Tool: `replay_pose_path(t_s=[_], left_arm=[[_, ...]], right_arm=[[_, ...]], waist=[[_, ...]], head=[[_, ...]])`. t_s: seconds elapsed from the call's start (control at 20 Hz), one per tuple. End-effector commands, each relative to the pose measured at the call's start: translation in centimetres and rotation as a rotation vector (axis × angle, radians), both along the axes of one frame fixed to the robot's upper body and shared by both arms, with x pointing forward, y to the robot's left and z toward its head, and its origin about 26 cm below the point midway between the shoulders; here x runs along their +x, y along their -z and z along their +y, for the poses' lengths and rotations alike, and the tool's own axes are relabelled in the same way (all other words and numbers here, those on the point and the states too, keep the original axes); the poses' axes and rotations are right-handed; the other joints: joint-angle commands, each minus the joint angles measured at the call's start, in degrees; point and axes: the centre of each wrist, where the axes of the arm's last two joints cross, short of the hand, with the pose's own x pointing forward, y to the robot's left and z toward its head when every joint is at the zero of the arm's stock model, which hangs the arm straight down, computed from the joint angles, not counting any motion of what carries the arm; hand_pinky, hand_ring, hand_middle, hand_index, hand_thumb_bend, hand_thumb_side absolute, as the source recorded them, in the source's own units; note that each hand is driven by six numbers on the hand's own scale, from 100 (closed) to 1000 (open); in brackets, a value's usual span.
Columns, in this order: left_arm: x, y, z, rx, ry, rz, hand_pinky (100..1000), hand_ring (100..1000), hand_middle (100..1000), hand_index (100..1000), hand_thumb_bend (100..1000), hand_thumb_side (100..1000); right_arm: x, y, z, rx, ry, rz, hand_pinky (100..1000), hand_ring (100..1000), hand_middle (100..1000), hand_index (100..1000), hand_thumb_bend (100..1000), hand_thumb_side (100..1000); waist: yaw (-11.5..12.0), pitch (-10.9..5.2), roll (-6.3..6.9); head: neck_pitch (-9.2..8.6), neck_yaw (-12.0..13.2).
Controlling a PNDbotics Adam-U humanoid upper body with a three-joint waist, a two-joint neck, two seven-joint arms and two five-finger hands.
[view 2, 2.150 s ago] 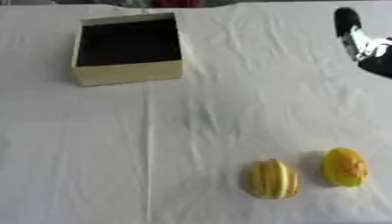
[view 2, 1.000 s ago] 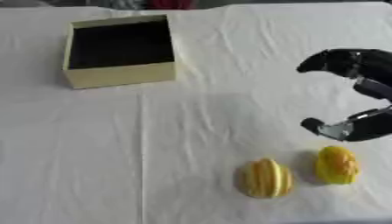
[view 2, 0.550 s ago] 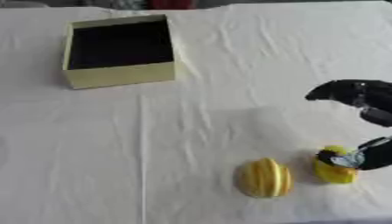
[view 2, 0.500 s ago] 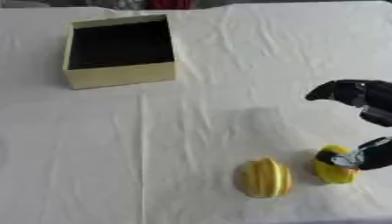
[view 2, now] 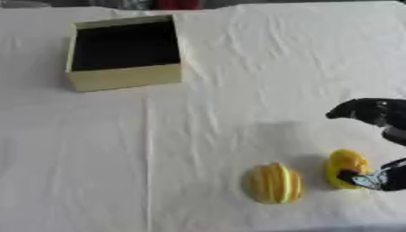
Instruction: Pick up objects on the table and place them in the box.
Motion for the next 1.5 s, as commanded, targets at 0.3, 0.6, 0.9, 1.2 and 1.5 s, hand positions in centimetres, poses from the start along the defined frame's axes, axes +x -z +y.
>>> replay_pose_path(t_s=[0.3,0.6,0.9,1.2,1.5], left_arm=[[-0.4,-0.7,0.5,0.032,-0.017,-0.010,828,802,713,832,203,648],[-0.4,-0.6,0.5,0.027,-0.015,-0.007,829,802,713,833,201,651],[-0.4,-0.5,0.3,0.015,-0.007,0.001,829,801,710,832,195,655],[-0.3,-0.4,0.2,0.009,-0.002,0.001,829,802,710,832,193,657],[-0.3,-0.4,0.1,0.000,0.004,0.004,829,802,710,831,189,662]], right_arm=[[-0.4,-0.7,-0.4,-0.003,-0.009,0.006,868,897,845,924,427,491],[-0.5,-0.4,-0.4,-0.063,-0.006,0.027,876,900,847,913,421,376],[-0.5,0.2,-0.1,-0.080,0.001,0.070,882,909,849,912,473,284],[-0.4,0.6,0.3,-0.066,0.015,0.107,881,909,846,912,464,288],[-0.4,0.9,0.5,-0.060,0.047,0.126,880,908,846,913,475,277]], waist=[[-0.82,-1.23,-0.31],[-0.89,-1.14,-0.24],[-0.55,-0.94,-0.05],[-0.24,-0.60,0.13],[0.01,-0.37,0.36]], head=[[0.51,1.12],[0.33,0.95],[-0.01,0.40],[-0.21,-0.11],[-0.45,-0.59]])
